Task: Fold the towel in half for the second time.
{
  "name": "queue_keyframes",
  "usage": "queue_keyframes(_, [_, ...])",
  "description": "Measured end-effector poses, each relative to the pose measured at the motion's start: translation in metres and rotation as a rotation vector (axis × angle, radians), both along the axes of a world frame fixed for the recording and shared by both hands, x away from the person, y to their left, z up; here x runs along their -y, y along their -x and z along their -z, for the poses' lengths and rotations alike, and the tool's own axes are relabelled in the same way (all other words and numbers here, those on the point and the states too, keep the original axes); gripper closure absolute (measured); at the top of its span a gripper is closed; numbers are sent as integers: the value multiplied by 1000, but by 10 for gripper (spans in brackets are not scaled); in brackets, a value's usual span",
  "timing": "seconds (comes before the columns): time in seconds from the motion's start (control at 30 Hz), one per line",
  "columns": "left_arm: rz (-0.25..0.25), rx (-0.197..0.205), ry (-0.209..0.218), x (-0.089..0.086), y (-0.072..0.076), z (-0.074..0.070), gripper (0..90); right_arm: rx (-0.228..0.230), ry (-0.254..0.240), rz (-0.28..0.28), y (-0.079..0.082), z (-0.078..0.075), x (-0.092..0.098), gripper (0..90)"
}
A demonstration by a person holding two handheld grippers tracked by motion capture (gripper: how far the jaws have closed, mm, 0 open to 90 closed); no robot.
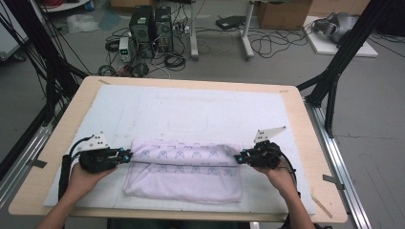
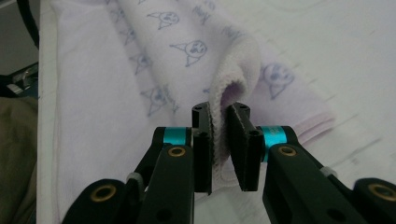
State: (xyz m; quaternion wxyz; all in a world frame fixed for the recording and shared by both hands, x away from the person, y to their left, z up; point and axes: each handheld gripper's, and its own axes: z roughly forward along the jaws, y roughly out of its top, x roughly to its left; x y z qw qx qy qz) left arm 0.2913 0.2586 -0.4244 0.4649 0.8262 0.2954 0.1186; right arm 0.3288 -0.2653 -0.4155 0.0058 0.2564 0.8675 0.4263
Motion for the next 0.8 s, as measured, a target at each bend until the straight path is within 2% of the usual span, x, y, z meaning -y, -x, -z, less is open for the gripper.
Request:
queue_keyframes(0.07, [1,-19,-11,-1,2,3,752,-11,23,5,3,6,1,737])
queue_keyframes(0.13, [5,-35,-17,-3,2,3,649,-13,20,8,5,6,5,651])
queue_keyframes(0.17, [1,-38,-11,-4,2,3,598,-13,28,28,7,5,7,598])
queue_keyframes(0.2, [-3,-47,-2,-5,1,0,553,-9,24,33,7,3,9,573])
queue_keyframes(0.27, [-13,-44,-3,-6,-2,-4,483,11,1,61,8,-3,13,462])
queue_keyframes(0.3, [-18,-42,1,-6,-5,-8,461,18,5,73,8,-6,14,411])
queue_keyframes(0.37, [-28,-34,11,-4,-12,-14,441,28,-11,92,5,-12,14,367])
queue_keyframes(0.43, [-39,-41,20,0,-20,-18,411,46,0,97,0,-16,8,335])
queue_keyframes(0.53, [-51,-51,23,7,-31,-18,391,53,-4,86,-9,-17,-2,331])
queue_keyframes(0.6, [-56,-69,22,11,-38,-16,387,41,7,70,-14,-14,-10,335])
queue_keyframes(0.67, [-55,-95,11,13,-45,-11,398,18,30,48,-18,-10,-15,386])
queue_keyframes(0.7, [-45,-112,16,13,-48,-9,438,9,37,24,-20,-8,-17,460])
queue_keyframes(0.77, [-29,-121,2,13,-50,-6,652,0,61,2,-22,-5,-18,604])
queue_keyframes(0.8, [-13,-123,6,12,-50,-5,742,-14,66,-1,-22,-5,-18,716])
